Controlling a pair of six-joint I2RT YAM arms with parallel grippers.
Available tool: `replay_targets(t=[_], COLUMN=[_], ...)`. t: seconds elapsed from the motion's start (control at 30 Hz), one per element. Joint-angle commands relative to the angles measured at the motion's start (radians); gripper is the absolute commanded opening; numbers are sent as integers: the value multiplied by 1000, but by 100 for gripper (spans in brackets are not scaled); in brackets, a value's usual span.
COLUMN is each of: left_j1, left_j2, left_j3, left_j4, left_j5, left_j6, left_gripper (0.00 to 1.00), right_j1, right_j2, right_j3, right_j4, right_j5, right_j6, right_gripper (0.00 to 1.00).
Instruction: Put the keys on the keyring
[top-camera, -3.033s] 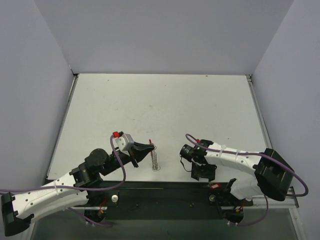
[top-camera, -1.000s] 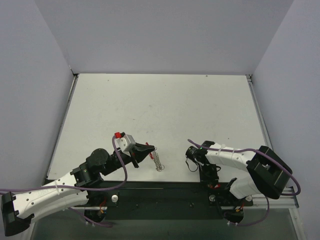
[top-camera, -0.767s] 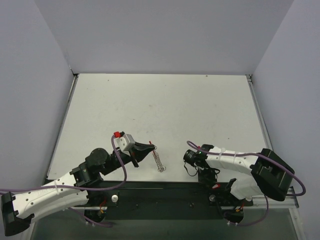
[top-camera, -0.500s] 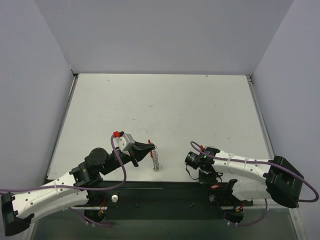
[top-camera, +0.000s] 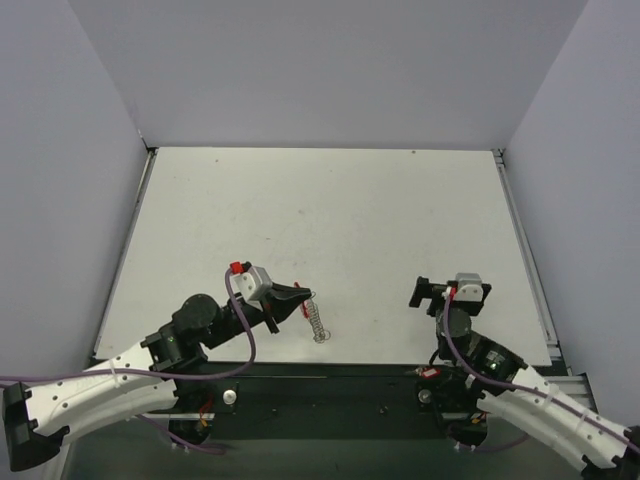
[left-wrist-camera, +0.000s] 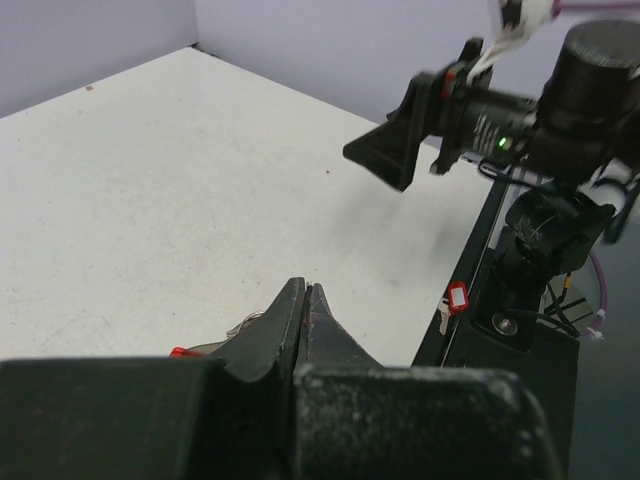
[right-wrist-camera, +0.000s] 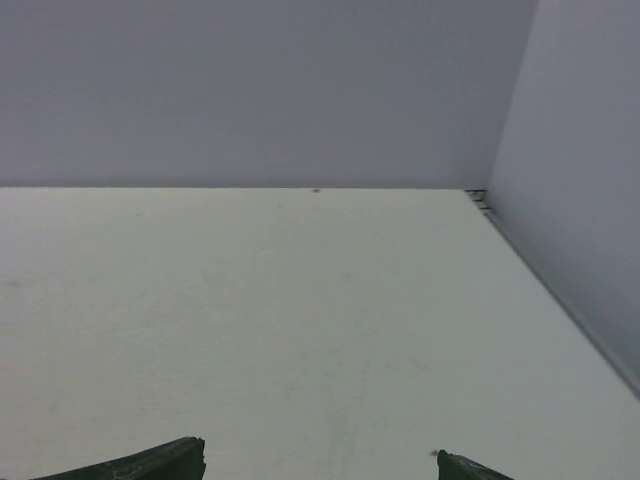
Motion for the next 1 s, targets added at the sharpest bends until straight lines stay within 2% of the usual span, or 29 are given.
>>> replay_targets(t=[0.0, 0.03, 0.07, 0.1, 0.13, 0.17, 0.2, 0.23, 0.27, 0.3, 0.33, 0.37, 0.43, 0.47, 0.5, 0.57, 0.67, 0.97], left_j1=[8, 7, 8, 7, 8, 8, 8, 8, 8, 10, 10, 10, 10, 10, 13, 11, 13, 14], left_j2=[25, 34, 55, 65, 74, 91, 98, 108, 124, 132, 141, 154, 163, 166, 167, 167, 172, 258], left_j3=[58, 62, 67, 73, 84, 89, 92, 96, 99, 105, 110, 125, 136, 142, 144, 153, 158, 205], left_j4=[71, 70, 68, 67, 68, 74, 79, 94, 99, 99, 93, 85, 72, 70, 70, 65, 67, 51], left_j5=[18, 18, 41, 50, 59, 68, 76, 93, 99, 98, 101, 104, 102, 102, 99, 94, 75, 61], left_j6=[0, 0, 0, 0, -4, -7, -10, -12, -10, -10, -6, -3, 7, 8, 10, 14, 16, 51], left_gripper=[0, 0, 0, 0, 0, 0, 0, 0, 0, 0, 0, 0, 0, 0, 0, 0, 0, 0], right_j1=[-166, -213, -317, -399, -468, -591, -644, -689, -741, -795, -795, -792, -787, -797, -806, -784, -789, -800], right_j2=[-251, -280, -274, -249, -207, -84, -5, 81, 270, 378, 485, 690, 883, 998, 1038, 982, 1014, 984], right_j3=[-462, -523, -565, -577, -567, -549, -526, -531, -539, -535, -518, -513, -466, -446, -411, -363, -360, -311], right_j4=[729, 835, 901, 917, 926, 923, 943, 1107, 1205, 1289, 1465, 1585, 1800, 1808, 1810, 1666, 1702, 1582], right_j5=[-15, -147, -187, -232, -373, -425, -456, -484, -590, -617, -634, -678, -644, -643, -656, -643, -642, -596], right_j6=[-630, -632, -625, -590, -542, -531, -516, -468, -436, -404, -390, -426, -430, -417, -437, -433, -449, -408], right_gripper=[100, 100, 100, 100, 100, 100, 100, 100, 100, 100, 100, 100, 100, 100, 100, 100, 100, 100])
